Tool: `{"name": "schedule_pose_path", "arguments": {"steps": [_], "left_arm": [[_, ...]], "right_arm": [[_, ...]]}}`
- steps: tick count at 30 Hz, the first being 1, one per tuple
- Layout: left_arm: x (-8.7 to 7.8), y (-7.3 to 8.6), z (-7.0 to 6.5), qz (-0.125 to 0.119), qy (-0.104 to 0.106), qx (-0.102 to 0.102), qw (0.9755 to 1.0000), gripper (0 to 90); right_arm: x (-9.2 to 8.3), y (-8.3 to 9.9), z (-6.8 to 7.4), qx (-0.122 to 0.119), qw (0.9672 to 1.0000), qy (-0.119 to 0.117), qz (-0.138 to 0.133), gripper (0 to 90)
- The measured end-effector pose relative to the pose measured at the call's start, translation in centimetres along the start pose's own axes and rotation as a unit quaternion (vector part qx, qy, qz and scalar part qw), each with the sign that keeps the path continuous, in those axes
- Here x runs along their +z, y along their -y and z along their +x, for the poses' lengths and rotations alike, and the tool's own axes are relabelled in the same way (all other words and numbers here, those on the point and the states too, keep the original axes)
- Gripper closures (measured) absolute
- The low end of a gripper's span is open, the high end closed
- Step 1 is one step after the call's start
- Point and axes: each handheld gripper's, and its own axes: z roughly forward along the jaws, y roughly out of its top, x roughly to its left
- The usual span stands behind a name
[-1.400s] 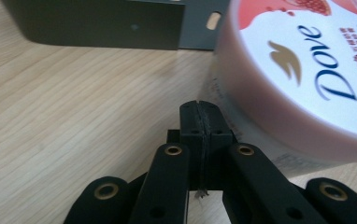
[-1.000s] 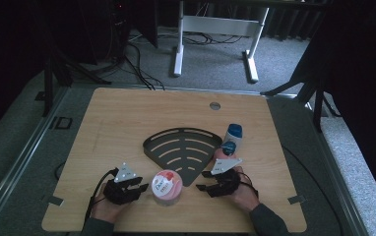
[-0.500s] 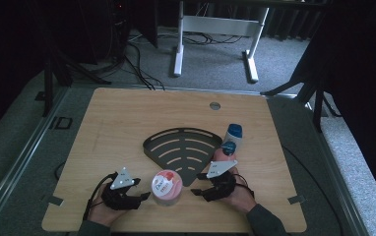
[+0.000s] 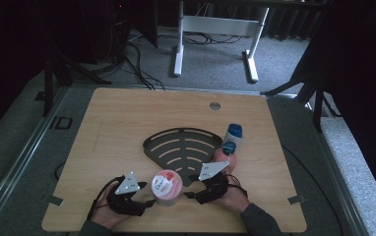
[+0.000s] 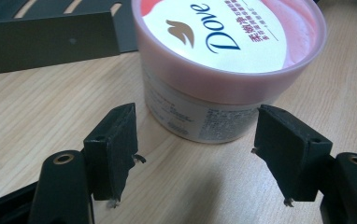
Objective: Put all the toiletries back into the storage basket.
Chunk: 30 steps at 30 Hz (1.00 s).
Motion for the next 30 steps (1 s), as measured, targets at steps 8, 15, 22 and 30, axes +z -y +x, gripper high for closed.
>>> {"name": "schedule_pose_path", "arguments": {"steps": [8, 15, 22, 30], "left_arm": [[0.5, -0.3, -0.2, -0.001, 0.013, 0.012, 0.9998, 29.3], [0.8, -0.7, -0.5, -0.001, 0.016, 0.027, 0.9995, 27.2], [0.9, -0.7, -0.3, -0.006, 0.020, 0.027, 0.9994, 25.5], [1.6, -1.0, 0.0, -0.002, 0.030, 0.037, 0.9989, 17.8]], "right_arm": [[0.6, -0.5, 0.4, -0.016, 0.9997, -0.017, -0.001, 37.2], [0.7, -0.7, 0.7, -0.025, 0.9992, -0.030, -0.007, 37.3], [0.9, -0.8, 0.8, -0.030, 0.9988, -0.039, -0.009, 36.2], [1.3, -0.8, 0.6, -0.036, 0.9983, -0.046, -0.006, 32.7]]}}
